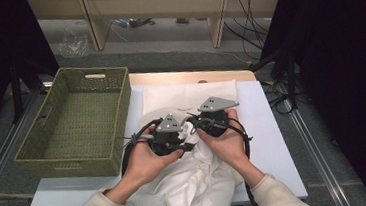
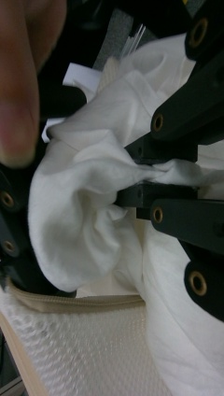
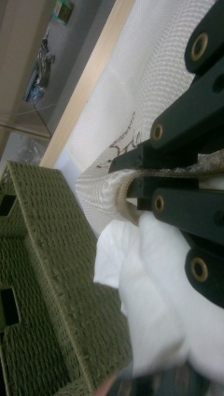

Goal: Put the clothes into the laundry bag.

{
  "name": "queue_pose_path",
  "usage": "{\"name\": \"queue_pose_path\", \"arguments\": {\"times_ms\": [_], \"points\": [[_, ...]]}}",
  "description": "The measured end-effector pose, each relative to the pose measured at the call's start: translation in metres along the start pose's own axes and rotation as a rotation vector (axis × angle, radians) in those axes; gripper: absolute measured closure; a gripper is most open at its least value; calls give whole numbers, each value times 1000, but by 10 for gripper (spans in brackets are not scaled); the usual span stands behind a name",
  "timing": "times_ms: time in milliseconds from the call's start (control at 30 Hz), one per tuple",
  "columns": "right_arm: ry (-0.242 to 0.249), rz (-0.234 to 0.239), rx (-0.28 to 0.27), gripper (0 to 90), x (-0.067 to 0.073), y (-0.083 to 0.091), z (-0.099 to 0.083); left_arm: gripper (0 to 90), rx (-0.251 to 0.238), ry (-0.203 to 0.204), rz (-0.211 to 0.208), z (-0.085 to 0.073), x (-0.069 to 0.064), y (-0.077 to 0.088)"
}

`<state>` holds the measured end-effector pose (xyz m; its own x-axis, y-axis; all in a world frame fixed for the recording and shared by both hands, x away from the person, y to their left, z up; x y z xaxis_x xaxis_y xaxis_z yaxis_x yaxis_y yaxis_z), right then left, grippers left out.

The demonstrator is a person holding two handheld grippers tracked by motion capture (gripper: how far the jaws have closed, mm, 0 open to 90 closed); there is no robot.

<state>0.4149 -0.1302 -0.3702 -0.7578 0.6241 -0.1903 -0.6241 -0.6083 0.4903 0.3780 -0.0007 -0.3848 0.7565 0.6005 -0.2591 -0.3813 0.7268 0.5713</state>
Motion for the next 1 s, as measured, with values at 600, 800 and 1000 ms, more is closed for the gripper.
{"name": "queue_pose_path", "arguments": {"times_ms": [600,800,1000], "points": [[23,7,-13,893,-2,1,1,235,24,-151,151,-6,5,24],[28,-6,-10,892,-2,1,2,204,80,-134,201,-19,24,23],[24,4,-4,892,-2,0,0,334,162,-88,165,-34,44,-2]]}}
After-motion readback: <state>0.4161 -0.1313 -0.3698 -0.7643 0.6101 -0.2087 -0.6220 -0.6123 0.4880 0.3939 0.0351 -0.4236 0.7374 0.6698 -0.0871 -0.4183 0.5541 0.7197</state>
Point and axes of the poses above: each handheld gripper's, and its own axes: y roughly backward along the jaws, z roughly out of its top, x roughly to its left, the point moved 3 cm from there along -y, roughly forward along the jaws, and after that the axes turned 11 degrees about y, right-handed, at the moved point
